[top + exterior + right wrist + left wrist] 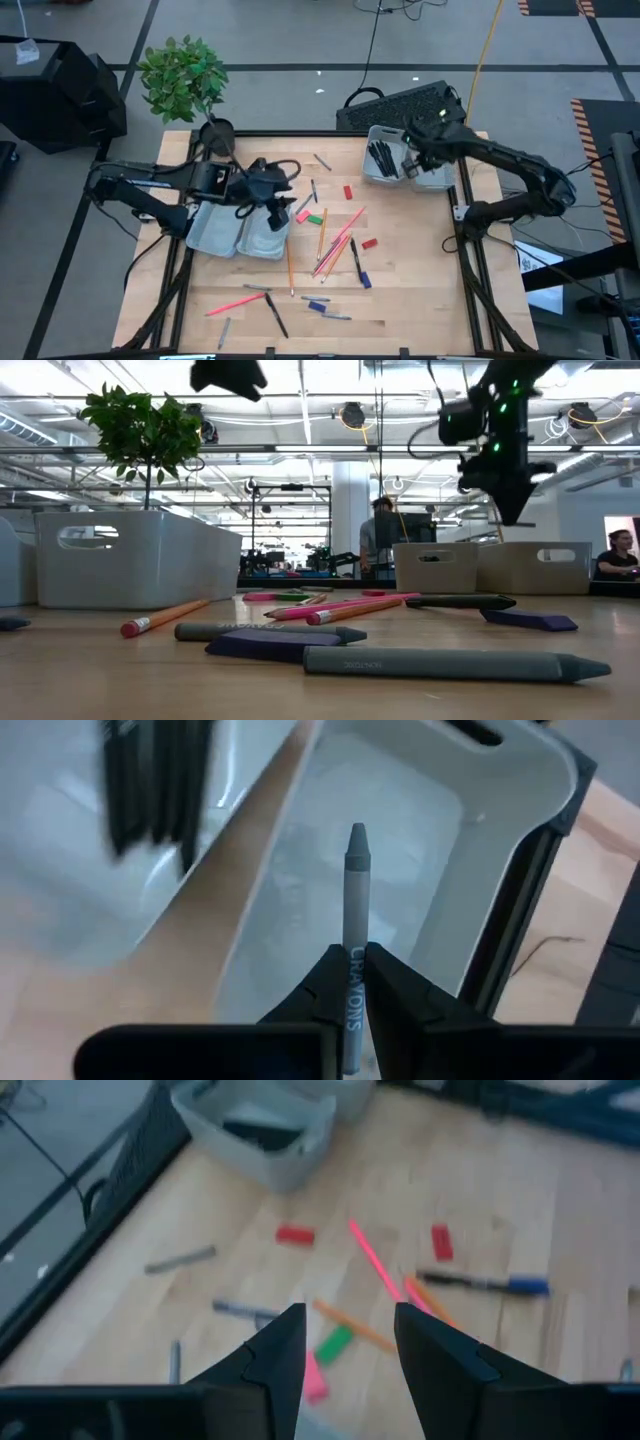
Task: Sort crayons/erasers/pens/pencils in bins
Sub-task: Put the gray crayon into the top right gray bin
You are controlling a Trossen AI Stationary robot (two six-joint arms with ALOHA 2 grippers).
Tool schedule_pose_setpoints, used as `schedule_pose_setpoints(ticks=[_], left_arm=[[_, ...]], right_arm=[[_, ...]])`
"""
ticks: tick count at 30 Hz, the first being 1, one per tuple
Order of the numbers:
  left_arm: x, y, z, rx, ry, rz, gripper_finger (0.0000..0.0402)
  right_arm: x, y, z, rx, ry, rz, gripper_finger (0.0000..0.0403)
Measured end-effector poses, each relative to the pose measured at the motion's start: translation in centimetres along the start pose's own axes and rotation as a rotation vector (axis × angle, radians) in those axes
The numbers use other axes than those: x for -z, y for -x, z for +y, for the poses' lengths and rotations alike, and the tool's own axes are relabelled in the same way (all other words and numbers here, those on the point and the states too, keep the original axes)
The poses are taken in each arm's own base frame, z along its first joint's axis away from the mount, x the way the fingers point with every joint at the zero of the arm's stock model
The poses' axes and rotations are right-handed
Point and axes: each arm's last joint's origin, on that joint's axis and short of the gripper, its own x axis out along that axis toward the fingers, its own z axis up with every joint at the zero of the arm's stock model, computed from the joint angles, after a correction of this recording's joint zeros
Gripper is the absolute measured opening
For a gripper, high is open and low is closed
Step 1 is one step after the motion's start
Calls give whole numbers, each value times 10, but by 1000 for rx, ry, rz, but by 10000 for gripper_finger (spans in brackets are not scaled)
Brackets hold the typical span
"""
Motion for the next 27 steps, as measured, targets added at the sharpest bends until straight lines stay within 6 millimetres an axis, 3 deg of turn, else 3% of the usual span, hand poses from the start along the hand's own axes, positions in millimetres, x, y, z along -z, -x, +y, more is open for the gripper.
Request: schedule_pose_setpoints(ticks=[5, 9, 17, 21, 27], left_arm=[[-7, -4, 10, 37, 19, -12, 156], [-7, -5, 15, 32, 33, -4, 156], [-8, -5, 17, 28, 64, -2, 156], [-8, -5, 17, 28, 97, -5, 156], [-9, -5, 16, 27, 116, -18, 156]], right_arm=[[-24, -31, -16, 34, -97, 53, 20], [-34, -53, -17, 45, -121, 83, 20], [-27, -85, -20, 7, -191, 100, 20], [-23, -90, -21, 5, -186, 107, 32], [-23, -90, -20, -1, -178, 110, 93]])
